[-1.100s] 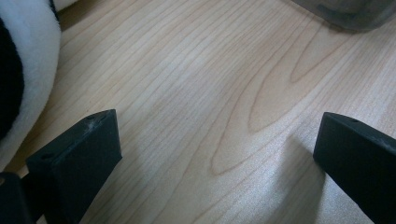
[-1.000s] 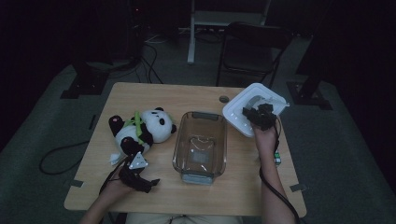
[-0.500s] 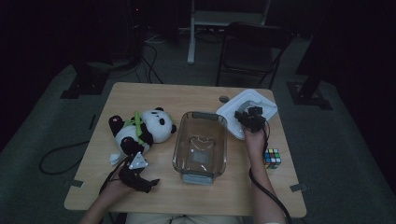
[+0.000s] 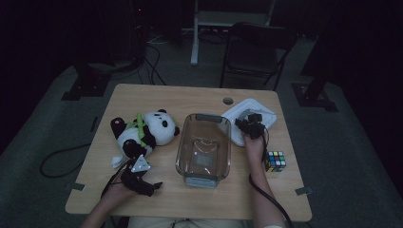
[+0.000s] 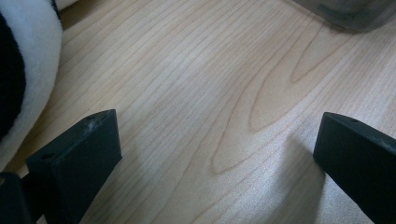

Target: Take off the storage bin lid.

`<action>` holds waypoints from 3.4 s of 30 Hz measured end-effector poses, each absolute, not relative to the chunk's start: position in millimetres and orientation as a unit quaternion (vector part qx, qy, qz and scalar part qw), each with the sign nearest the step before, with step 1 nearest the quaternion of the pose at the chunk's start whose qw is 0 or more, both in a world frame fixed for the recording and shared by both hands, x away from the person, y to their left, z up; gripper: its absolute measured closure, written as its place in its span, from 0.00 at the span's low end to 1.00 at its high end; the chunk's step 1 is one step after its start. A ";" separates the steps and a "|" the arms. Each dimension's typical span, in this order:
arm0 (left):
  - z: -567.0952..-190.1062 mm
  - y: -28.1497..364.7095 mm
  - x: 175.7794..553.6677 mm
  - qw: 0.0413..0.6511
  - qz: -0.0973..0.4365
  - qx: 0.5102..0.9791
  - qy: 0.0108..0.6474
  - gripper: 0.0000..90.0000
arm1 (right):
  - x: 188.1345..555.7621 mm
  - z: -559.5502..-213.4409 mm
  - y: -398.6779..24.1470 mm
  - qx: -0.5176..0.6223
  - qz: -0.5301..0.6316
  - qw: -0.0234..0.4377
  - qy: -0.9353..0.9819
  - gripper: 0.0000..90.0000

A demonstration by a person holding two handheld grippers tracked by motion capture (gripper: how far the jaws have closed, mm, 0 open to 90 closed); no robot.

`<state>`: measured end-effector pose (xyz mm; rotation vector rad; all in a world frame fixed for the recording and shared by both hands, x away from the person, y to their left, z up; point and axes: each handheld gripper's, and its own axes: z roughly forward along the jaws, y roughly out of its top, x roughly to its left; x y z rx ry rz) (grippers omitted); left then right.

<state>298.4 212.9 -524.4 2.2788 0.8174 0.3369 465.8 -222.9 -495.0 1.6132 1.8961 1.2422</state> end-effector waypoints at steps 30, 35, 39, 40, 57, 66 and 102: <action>-524.3 213.7 297.8 0.340 0.131 0.876 0.315 0.02 | 461.4 -509.2 -209.9 0.565 0.396 0.196 0.697 0.52; -524.3 213.7 297.7 0.340 0.131 0.876 0.315 0.02 | 451.9 -504.1 -205.8 0.557 0.398 0.210 0.698 0.38; -524.3 213.6 297.5 0.340 0.131 0.876 0.316 0.02 | 445.0 -497.7 -198.9 0.550 0.388 0.228 0.704 0.33; -524.3 213.6 297.5 0.340 0.131 0.876 0.316 0.02 | 445.0 -497.7 -198.9 0.550 0.388 0.228 0.704 0.33; -524.3 213.6 296.8 0.340 0.132 0.875 0.318 0.02 | 403.8 -480.2 -198.3 0.535 0.397 0.234 0.708 0.17; -524.3 213.6 296.9 0.340 0.132 0.875 0.318 0.02 | 374.9 -479.4 -196.1 0.508 0.390 0.233 0.732 0.17; -524.3 214.4 296.4 0.341 0.131 0.876 0.315 0.02 | 294.3 -518.9 -222.4 0.414 0.385 0.166 0.808 0.17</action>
